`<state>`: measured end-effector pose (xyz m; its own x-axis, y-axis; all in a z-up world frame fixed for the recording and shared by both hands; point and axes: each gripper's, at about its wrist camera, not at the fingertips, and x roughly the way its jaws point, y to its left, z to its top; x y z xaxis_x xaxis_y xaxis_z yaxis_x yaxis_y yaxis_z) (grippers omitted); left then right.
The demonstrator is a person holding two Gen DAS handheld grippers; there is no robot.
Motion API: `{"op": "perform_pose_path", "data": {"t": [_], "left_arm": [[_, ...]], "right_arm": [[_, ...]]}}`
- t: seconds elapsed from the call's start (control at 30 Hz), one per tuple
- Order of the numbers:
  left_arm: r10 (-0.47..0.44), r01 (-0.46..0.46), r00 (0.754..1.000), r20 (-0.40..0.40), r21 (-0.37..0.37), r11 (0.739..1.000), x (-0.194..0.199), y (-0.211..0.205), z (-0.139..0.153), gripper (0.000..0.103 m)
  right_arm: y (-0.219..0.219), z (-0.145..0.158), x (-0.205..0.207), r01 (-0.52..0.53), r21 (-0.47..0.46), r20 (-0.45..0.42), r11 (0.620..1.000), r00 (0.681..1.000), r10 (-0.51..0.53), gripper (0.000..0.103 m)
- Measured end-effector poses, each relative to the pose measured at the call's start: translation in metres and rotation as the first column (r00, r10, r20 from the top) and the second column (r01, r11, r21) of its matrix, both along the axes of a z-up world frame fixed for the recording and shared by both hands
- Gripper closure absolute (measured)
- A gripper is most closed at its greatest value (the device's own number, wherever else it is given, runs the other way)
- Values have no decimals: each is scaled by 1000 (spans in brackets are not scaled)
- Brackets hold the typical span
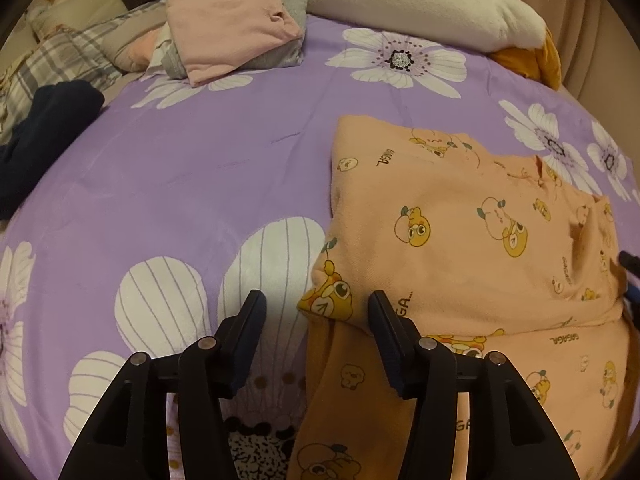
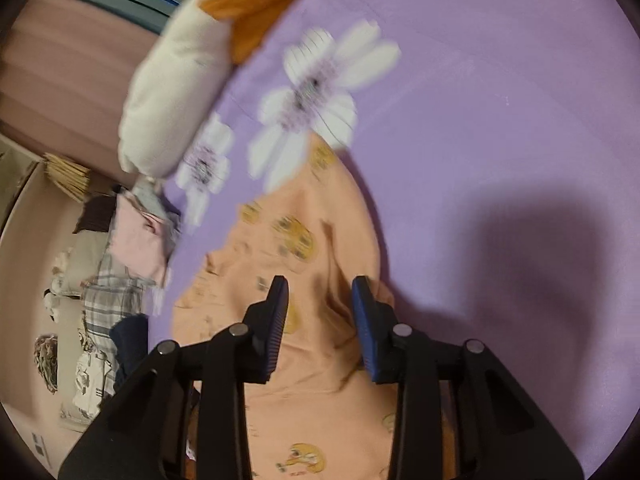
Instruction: Fold small clothes
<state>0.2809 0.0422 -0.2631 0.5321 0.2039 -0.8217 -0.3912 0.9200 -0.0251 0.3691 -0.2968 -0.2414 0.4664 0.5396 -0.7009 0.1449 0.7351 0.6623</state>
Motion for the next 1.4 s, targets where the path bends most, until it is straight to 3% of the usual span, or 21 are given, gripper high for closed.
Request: {"op": "perform_pose_path", "data": {"t": [0.1, 0.13, 0.17, 0.27, 0.37, 0.47, 0.53, 0.6, 0.7, 0.77, 0.8, 0.83, 0.9, 0.97, 1.03, 1.13, 1.23, 1.37, 1.4], "left_arm": [[9, -9, 1000, -1, -10, 1000, 1, 1, 0, 49], [11, -11, 1000, 0, -16, 1000, 1, 2, 0, 49], [12, -12, 1000, 4, -20, 1000, 0, 3, 0, 49], [10, -9, 1000, 12, -19, 1000, 0, 3, 0, 49], [8, -8, 1000, 9, -11, 1000, 1, 2, 0, 49], [3, -3, 1000, 6, -5, 1000, 2, 2, 0, 49], [2, -2, 1000, 8, -6, 1000, 2, 2, 0, 48], [2, -2, 1000, 6, -1, 1000, 3, 2, 0, 48], [1, -1, 1000, 4, 13, 1000, 3, 0, 0, 48], [4, -4, 1000, 5, 19, 1000, 2, 0, 1, 47], [6, -6, 1000, 5, 20, 1000, 2, -1, 1, 46], [8, -8, 1000, 4, 21, 1000, 2, -1, 0, 45], [8, -8, 1000, 2, 21, 1000, 3, 0, 1, 44], [9, -9, 1000, 3, 19, 1000, 3, 0, 0, 44], [11, -11, 1000, 0, 25, 1000, 3, 0, 1, 44], [11, -11, 1000, 3, 36, 999, 3, -1, 0, 42], [14, -14, 1000, 2, 35, 999, 3, 0, 0, 40], [13, -13, 1000, -3, 40, 999, 5, 0, 0, 39], [13, -13, 1000, -3, 44, 999, 4, 0, 0, 39]], "right_arm": [[3, -15, 1, 7, 53, -6, 999, 1000, -7, 81], [5, -14, 1, 6, 55, 1, 998, 1000, -6, 94], [6, -12, 0, 1, 47, 9, 999, 1000, -1, 98], [7, 0, -4, 8, 78, 50, 997, 999, -12, 98], [13, 30, -10, -17, 134, 159, 991, 987, -5, 98], [24, 73, -22, -79, 184, 336, 980, 942, 12, 98], [26, 85, -29, -118, 159, 406, 980, 913, 44, 98], [19, 73, -28, -47, 44, 356, 998, 934, 29, 98], [-7, 4, -20, 58, 58, 91, 997, 994, -64, 97], [-22, -23, -22, 129, 90, -15, 988, 992, -128, 97], [-25, -23, -23, 140, 125, -13, 982, 990, -140, 96], [-23, -15, -24, 135, 92, 2, 986, 991, -136, 96], [-13, 7, -27, 132, -83, 52, 988, 990, -128, 95], [-8, 20, -32, 156, -171, 83, 973, 986, -143, 95], [-14, 20, -31, 143, -84, 96, 986, 986, -135, 95], [-20, 6, -23, 98, 34, 48, 995, 994, -99, 93], [-18, 5, -20, 115, 64, 51, 991, 992, -118, 76], [-6, 13, -26, 75, -18, 50, 997, 996, -74, 74], [-7, 13, -29, 83, -1, 57, 997, 995, -83, 73]]}}
